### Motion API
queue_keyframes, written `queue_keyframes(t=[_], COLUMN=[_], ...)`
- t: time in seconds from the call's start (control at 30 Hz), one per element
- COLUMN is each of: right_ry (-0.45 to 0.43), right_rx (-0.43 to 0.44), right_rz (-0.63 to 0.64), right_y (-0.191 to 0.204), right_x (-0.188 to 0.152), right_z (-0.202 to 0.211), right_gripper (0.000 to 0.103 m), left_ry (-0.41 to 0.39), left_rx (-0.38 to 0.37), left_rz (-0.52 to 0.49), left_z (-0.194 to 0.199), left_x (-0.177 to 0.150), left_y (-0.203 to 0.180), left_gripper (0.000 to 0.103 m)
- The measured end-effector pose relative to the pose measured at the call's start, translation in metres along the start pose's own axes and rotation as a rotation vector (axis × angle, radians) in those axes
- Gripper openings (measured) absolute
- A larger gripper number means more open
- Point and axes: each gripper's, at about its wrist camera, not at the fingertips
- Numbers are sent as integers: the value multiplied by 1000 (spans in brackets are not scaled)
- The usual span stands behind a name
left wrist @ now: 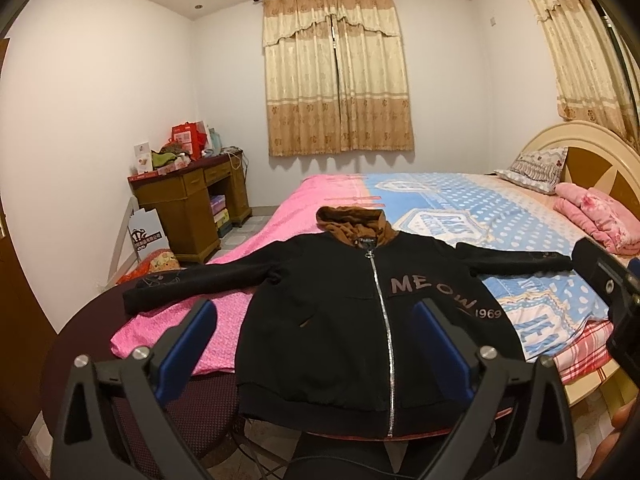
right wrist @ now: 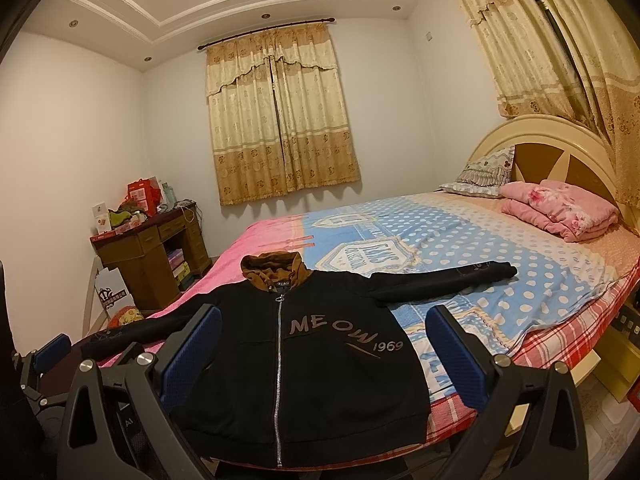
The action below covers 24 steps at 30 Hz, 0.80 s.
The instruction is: Fold large clothes
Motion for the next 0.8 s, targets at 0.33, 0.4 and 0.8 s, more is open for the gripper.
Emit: queue_keyframes(t=[0.33, 0.4, 0.8], right_ry=[3, 2, 7], right_rx=[4, 3, 8], right_rz=[2, 2, 3], right_y=[4, 4, 5], right_x=[0, 0, 0], right_z=[2, 2, 2], right_gripper=[102, 102, 102], left_ry=[-3, -3, -2], left_rx=[1, 0, -1], left_rz=[-3, 0, -1], left_z=[0, 0, 0], left_x=[0, 0, 0], left_y=[0, 0, 0], left_gripper=[100, 101, 101])
Point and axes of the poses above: each gripper's, at about its wrist camera, not at the fingertips, and z roughly against the way its jaws point, y to its left, x to its top, and after that the axes turned 8 degrees about y, right-handed
